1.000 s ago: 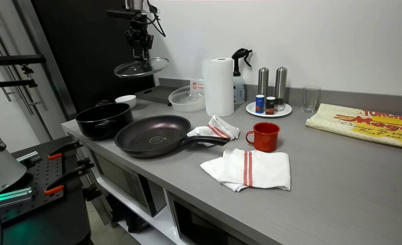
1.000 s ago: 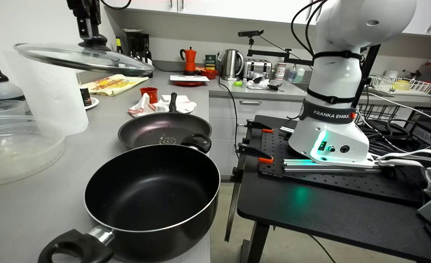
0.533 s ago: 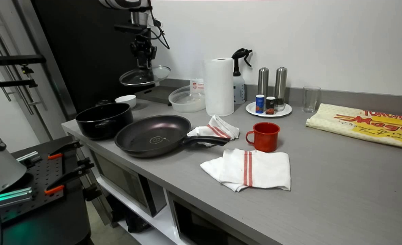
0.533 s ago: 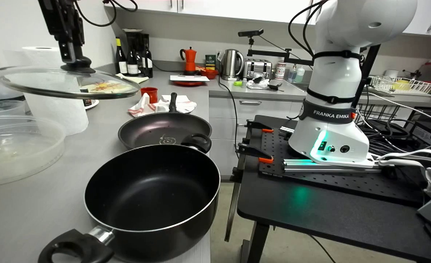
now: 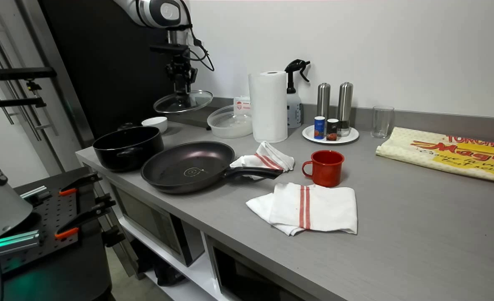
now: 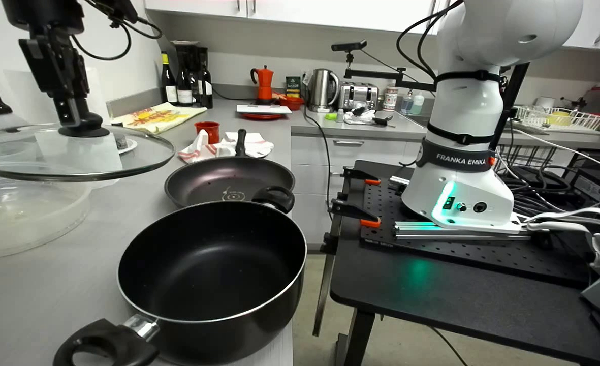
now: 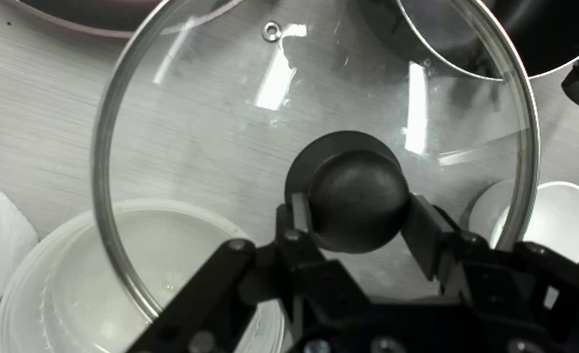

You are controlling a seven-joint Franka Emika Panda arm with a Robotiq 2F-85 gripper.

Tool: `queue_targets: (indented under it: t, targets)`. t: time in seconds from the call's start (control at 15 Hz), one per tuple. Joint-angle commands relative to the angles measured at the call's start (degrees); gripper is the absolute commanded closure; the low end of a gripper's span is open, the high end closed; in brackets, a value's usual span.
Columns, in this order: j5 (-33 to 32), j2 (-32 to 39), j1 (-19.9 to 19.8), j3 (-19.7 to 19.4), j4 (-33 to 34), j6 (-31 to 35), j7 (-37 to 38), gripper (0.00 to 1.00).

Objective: Remove the glass lid from the black pot

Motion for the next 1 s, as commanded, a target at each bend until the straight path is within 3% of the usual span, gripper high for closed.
queue_targets:
  t: [0.0,0.47,0.93]
  targets:
    - [-2.4,4.6,0.8,0.4,6.6,-0.2,0.4,0.75]
    - [-4.0,10.3,0.7,0.5,10.7,1.6,-0.8,0.75]
    - [-3.5,12.5,-0.3,1.1,9.2,7.2,-2.7,0.75]
